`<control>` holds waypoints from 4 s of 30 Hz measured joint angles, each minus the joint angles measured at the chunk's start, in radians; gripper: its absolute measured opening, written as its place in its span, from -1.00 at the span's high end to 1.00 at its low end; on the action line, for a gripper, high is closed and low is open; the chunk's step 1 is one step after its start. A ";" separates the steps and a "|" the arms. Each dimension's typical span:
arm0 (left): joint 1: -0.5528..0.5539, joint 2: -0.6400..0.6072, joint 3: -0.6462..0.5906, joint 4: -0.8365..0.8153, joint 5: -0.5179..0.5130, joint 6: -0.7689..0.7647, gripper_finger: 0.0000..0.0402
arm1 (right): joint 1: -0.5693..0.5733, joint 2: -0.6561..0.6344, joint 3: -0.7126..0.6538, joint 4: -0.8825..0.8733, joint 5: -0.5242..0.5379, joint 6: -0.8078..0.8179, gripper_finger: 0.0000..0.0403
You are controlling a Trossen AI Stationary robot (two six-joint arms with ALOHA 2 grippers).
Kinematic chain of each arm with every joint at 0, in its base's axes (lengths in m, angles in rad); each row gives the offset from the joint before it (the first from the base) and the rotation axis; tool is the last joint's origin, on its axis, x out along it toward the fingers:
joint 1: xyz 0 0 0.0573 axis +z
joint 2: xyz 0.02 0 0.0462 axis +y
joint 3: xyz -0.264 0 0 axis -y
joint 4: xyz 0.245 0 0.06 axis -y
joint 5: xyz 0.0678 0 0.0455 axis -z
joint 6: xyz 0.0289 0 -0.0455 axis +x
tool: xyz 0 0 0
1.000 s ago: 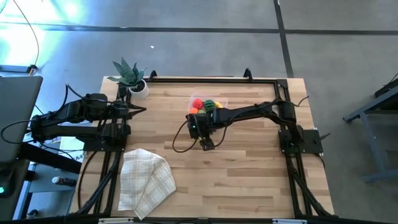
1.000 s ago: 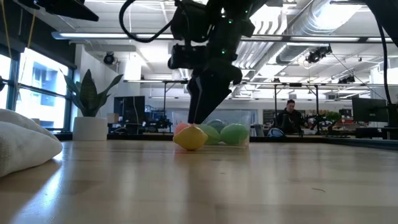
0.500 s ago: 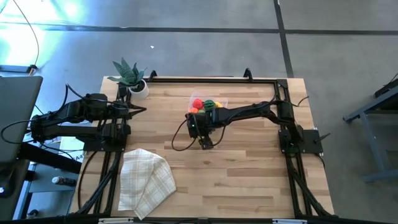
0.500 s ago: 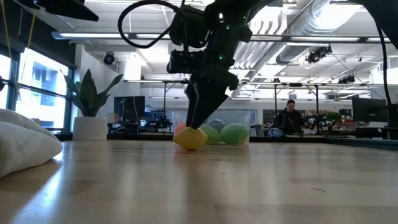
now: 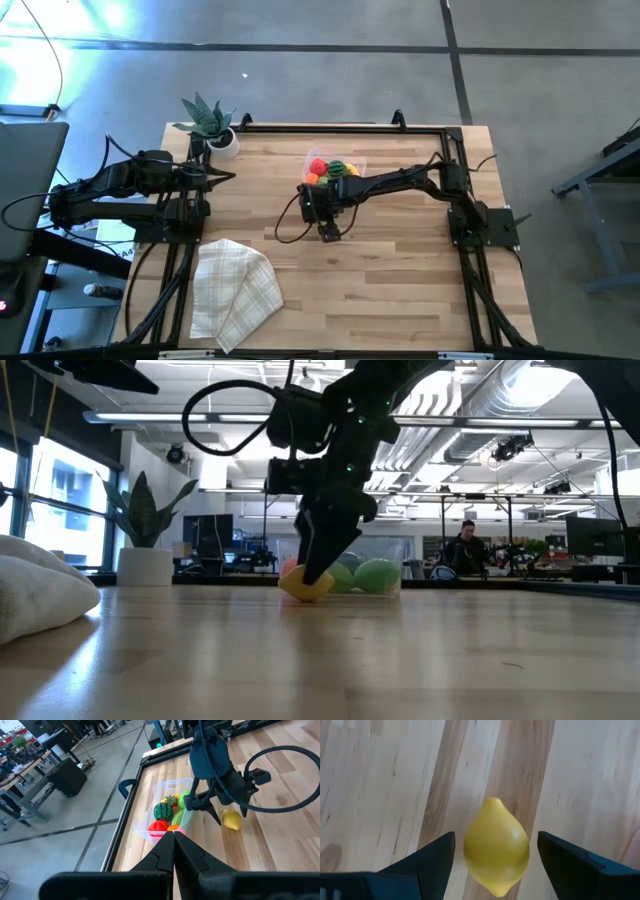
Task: Pick and placing Produce into tupperware
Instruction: Put the lemon into the transparent bin
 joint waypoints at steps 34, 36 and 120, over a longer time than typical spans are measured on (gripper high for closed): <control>0.000 0.000 0.000 0.000 0.000 0.000 1.00 | -0.007 0.020 0.002 -0.023 0.034 0.024 -0.35; 0.000 0.000 0.000 0.000 0.000 0.000 1.00 | -0.007 0.020 0.002 -0.023 0.034 0.024 -0.32; 0.000 0.000 0.000 0.000 0.000 0.000 1.00 | -0.337 -0.042 0.242 -0.338 -0.049 0.294 0.00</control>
